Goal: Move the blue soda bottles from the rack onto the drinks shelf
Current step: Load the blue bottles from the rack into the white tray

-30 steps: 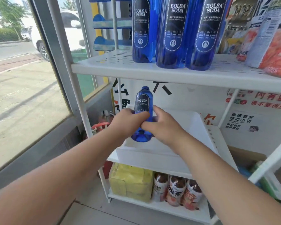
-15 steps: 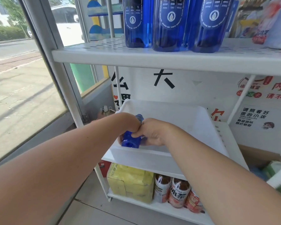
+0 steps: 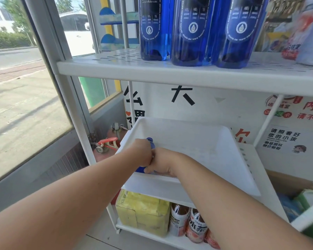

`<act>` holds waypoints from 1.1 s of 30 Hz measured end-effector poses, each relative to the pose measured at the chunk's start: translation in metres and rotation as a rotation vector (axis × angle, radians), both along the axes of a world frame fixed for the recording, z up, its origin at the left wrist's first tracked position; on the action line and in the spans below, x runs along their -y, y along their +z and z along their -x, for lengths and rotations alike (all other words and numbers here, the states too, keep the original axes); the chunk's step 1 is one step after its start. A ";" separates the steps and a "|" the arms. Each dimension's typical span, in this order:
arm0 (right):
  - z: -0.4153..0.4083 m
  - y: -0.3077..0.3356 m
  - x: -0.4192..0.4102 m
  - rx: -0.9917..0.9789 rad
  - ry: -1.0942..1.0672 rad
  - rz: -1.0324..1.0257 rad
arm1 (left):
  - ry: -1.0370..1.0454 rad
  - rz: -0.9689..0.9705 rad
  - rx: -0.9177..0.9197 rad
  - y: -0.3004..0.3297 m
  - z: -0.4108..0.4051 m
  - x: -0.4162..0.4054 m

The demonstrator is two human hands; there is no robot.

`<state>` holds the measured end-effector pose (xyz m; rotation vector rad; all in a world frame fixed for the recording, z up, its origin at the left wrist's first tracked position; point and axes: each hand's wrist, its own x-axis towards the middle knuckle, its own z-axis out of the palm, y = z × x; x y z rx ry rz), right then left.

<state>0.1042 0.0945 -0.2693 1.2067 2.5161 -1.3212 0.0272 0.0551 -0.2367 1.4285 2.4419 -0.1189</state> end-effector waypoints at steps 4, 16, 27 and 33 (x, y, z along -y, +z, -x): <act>-0.015 0.019 0.008 -0.075 -0.041 -0.056 | -0.120 -0.161 -0.058 0.027 -0.002 0.030; -0.098 0.142 0.070 -0.435 -0.142 -0.134 | -0.244 -1.308 0.551 0.213 -0.027 0.071; -0.124 0.191 0.085 -0.581 -0.242 -0.282 | -0.140 -1.198 0.685 0.225 -0.046 0.016; -0.128 0.189 0.088 -0.586 -0.269 -0.301 | -0.080 -1.320 0.733 0.212 -0.047 0.020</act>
